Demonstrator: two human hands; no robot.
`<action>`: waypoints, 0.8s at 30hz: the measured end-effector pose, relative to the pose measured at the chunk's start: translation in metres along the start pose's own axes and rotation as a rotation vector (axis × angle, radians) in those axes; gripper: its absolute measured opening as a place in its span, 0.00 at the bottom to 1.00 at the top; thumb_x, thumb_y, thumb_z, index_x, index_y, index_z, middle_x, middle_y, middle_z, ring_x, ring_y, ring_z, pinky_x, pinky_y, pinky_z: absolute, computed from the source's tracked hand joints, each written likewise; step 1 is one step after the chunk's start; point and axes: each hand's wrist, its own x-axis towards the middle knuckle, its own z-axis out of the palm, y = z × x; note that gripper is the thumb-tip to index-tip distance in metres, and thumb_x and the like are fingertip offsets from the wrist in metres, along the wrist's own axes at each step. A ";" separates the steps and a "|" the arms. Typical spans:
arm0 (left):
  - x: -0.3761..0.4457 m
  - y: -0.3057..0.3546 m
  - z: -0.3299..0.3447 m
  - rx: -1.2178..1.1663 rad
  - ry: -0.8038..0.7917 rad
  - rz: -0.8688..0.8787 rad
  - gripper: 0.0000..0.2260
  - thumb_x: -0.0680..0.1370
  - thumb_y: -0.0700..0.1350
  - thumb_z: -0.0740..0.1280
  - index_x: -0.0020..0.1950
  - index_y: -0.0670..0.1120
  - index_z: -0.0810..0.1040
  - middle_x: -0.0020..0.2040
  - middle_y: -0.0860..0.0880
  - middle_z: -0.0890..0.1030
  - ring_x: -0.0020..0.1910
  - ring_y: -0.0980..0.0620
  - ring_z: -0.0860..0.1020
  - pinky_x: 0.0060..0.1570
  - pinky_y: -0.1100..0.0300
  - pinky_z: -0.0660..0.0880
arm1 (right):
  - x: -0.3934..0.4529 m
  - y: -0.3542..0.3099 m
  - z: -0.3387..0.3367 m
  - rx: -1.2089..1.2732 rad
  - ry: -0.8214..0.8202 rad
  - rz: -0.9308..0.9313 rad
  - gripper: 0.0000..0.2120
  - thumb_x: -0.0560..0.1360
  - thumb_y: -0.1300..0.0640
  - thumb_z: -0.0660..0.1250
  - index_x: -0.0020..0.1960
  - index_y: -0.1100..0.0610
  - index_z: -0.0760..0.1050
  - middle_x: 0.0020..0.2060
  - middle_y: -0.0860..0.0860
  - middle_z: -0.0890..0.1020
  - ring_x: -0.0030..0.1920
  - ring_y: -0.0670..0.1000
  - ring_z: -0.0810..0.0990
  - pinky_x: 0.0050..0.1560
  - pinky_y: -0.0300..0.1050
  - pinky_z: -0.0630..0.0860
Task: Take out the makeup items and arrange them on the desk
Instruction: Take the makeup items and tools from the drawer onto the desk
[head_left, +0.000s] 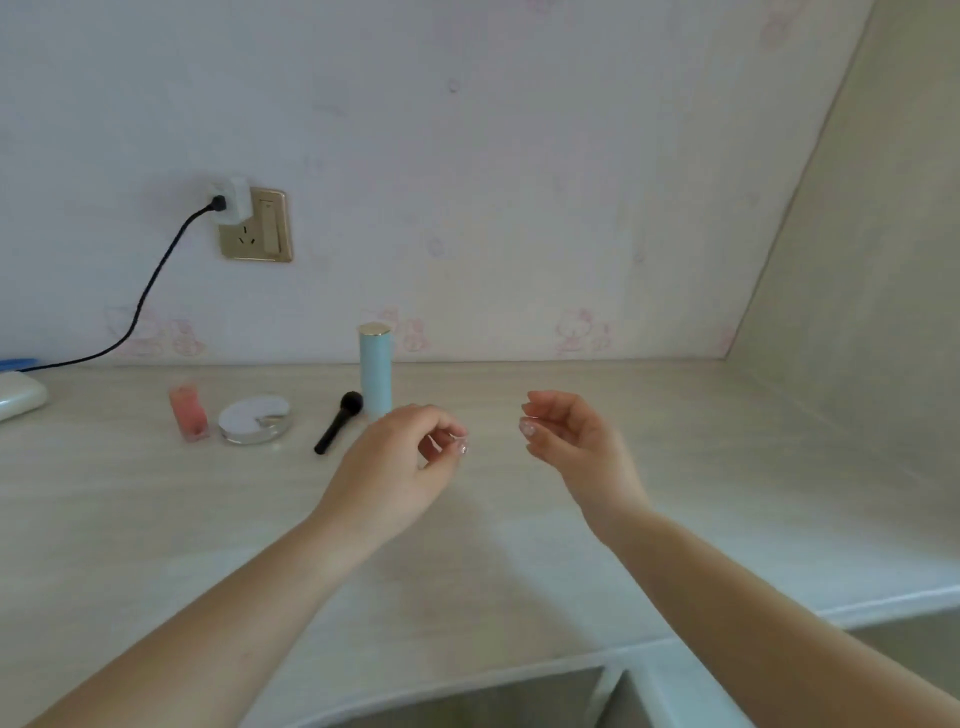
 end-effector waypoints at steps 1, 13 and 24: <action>-0.003 0.013 0.007 -0.019 -0.034 0.021 0.04 0.74 0.43 0.69 0.45 0.52 0.80 0.39 0.58 0.79 0.42 0.58 0.77 0.39 0.70 0.70 | -0.010 -0.005 -0.016 -0.005 0.014 -0.005 0.11 0.72 0.63 0.71 0.49 0.48 0.77 0.45 0.45 0.81 0.47 0.44 0.80 0.58 0.49 0.76; -0.062 0.143 0.145 -0.079 -0.556 0.233 0.06 0.76 0.45 0.66 0.52 0.51 0.79 0.46 0.56 0.80 0.45 0.56 0.78 0.47 0.60 0.75 | -0.162 -0.006 -0.203 -0.462 0.074 0.156 0.13 0.71 0.66 0.71 0.43 0.48 0.77 0.40 0.42 0.82 0.38 0.36 0.80 0.44 0.28 0.74; -0.101 0.142 0.255 0.358 -1.019 0.152 0.10 0.75 0.46 0.69 0.56 0.47 0.79 0.55 0.49 0.81 0.55 0.48 0.78 0.51 0.60 0.72 | -0.204 0.056 -0.236 -1.082 -0.519 0.473 0.13 0.73 0.58 0.67 0.58 0.53 0.79 0.53 0.48 0.82 0.53 0.48 0.79 0.55 0.40 0.74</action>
